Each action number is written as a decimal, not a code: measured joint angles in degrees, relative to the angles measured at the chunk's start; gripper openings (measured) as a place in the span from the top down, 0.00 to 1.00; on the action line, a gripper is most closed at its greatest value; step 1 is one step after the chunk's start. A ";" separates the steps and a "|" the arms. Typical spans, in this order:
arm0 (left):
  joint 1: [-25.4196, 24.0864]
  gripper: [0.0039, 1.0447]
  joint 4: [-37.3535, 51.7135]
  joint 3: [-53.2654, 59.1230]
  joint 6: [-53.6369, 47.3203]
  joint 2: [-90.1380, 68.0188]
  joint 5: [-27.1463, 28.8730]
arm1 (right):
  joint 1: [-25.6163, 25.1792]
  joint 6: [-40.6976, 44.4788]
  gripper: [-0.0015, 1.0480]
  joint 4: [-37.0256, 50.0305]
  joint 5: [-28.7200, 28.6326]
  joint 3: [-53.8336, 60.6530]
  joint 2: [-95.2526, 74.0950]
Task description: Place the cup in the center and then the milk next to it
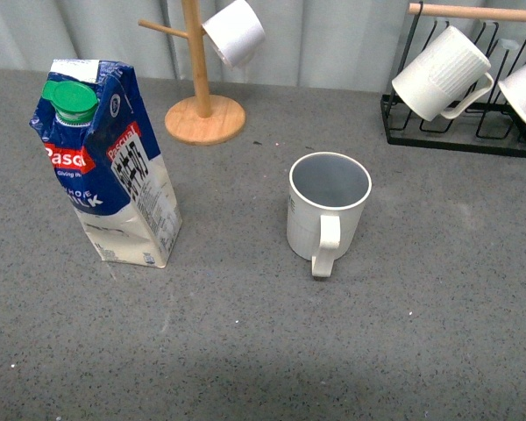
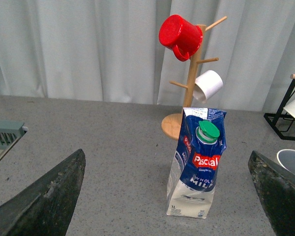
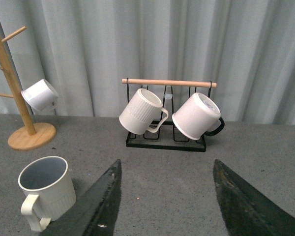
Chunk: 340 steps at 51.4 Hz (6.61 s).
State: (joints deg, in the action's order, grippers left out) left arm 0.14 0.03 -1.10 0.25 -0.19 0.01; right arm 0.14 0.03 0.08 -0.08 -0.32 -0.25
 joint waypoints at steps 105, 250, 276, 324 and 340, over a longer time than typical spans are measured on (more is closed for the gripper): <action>13.16 0.06 48.02 -14.51 0.20 -82.29 4.31 | 0.00 -0.04 0.09 0.00 0.00 0.00 0.04; 31.21 0.89 52.43 -33.99 4.81 -105.18 16.06 | 0.00 -0.02 0.09 0.00 0.00 0.00 0.04; 30.97 0.05 51.84 -34.67 5.84 -99.47 16.41 | 0.00 -0.02 0.09 0.00 0.00 0.00 0.04; 8.09 0.63 65.96 -12.79 0.39 -80.13 7.87 | 0.00 -0.02 0.09 0.00 0.04 0.00 0.04; 4.55 0.96 57.81 -4.44 0.13 -64.11 4.39 | 0.00 -0.04 0.09 0.00 0.00 0.00 0.04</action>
State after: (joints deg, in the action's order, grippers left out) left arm 4.69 57.84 -5.54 0.38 -64.29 4.40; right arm 0.14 -0.01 0.08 -0.08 -0.32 -0.21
